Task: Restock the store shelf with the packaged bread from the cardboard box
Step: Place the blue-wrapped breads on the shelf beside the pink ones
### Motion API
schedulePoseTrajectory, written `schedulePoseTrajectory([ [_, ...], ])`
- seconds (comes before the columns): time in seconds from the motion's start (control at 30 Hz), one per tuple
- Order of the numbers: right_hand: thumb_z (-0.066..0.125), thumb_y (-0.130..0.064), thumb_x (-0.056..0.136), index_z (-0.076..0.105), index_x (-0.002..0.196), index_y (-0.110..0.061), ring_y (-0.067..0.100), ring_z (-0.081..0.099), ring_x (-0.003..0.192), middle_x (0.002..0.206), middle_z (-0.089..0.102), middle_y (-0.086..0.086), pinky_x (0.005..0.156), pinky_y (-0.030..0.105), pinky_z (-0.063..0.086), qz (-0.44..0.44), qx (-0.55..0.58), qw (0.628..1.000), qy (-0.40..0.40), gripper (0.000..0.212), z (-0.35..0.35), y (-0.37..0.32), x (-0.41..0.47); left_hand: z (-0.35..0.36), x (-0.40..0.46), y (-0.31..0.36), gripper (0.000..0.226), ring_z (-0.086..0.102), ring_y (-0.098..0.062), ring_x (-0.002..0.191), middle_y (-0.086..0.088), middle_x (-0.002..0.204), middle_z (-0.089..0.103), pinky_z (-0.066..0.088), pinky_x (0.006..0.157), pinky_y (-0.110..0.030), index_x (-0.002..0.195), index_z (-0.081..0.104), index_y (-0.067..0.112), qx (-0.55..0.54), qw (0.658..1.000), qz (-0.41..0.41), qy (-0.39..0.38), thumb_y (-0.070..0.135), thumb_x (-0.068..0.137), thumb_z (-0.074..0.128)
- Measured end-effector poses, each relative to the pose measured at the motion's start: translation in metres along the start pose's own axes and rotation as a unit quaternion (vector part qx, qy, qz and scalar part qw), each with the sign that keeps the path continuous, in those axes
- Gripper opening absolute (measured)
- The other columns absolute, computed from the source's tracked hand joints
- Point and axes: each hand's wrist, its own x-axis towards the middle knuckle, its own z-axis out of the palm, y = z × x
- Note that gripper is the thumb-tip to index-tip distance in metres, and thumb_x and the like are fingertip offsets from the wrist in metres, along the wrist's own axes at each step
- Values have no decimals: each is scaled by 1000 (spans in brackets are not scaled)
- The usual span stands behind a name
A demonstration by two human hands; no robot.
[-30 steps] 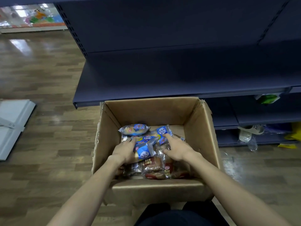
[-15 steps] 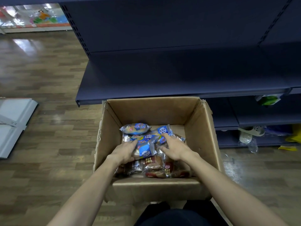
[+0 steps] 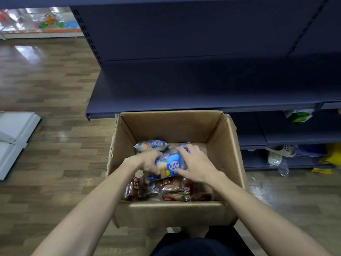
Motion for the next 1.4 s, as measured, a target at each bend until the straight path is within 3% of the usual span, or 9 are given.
schedulePoseTrajectory([
  [0.2,83,-48,70,27,153,-17,32,29,140,151,34,11,111,45,32,-63,-176,982,15,106,6,-8,-8,-9,3,26,56,63,-24,104,-3,118,65,53,90,-38,124,56,12,-20,999,32,-5,23,74,79],
  [0.33,92,-33,49,44,140,-13,32,46,127,136,51,10,94,42,47,-47,-208,977,32,105,13,1,-9,-16,4,31,33,67,-20,85,1,94,69,54,73,-33,96,60,21,-41,997,51,-32,26,68,78],
  [0.43,92,-29,47,52,131,-10,31,51,121,127,57,10,82,38,49,-67,-209,973,73,95,8,5,-8,-21,0,39,29,58,-17,73,5,82,61,45,62,-29,85,53,22,-43,997,69,-14,25,70,78],
  [0.53,90,-33,51,55,128,-9,29,52,118,124,58,10,80,37,48,-91,-219,965,112,88,-10,8,-7,-32,-9,45,36,60,-17,78,3,90,63,48,65,-30,94,53,21,-21,994,101,35,29,71,80],
  [0.63,88,-34,55,53,129,-8,29,51,115,124,56,12,79,38,48,-104,-224,957,152,86,-37,13,-2,-50,-26,43,56,62,-13,88,7,101,65,53,74,-32,110,50,28,24,982,137,125,50,66,79],
  [0.77,82,-27,61,56,124,-8,32,52,111,121,56,12,80,39,47,-114,-235,936,235,70,-82,22,10,-82,-56,42,77,57,-11,107,10,123,58,51,86,-37,130,44,28,83,948,152,268,64,69,74],
  [1.03,82,-28,66,60,121,-7,29,50,110,120,58,13,76,37,43,-137,-229,885,382,63,-183,17,20,-150,-113,61,56,55,-9,108,10,121,54,53,81,-37,131,46,26,101,848,177,489,50,85,66],
  [1.23,82,-30,66,61,121,-6,32,53,109,122,58,13,76,39,43,-150,-228,844,461,63,-255,-3,14,-195,-151,84,49,57,-15,109,5,120,56,54,85,-43,132,47,22,108,790,203,568,39,89,64],
  [1.4,82,-26,63,61,120,-7,30,50,111,121,58,13,80,41,47,-173,-224,808,517,63,-316,-23,8,-233,-177,101,49,56,-13,106,9,115,56,53,84,-43,127,46,25,107,748,210,620,48,84,53],
])
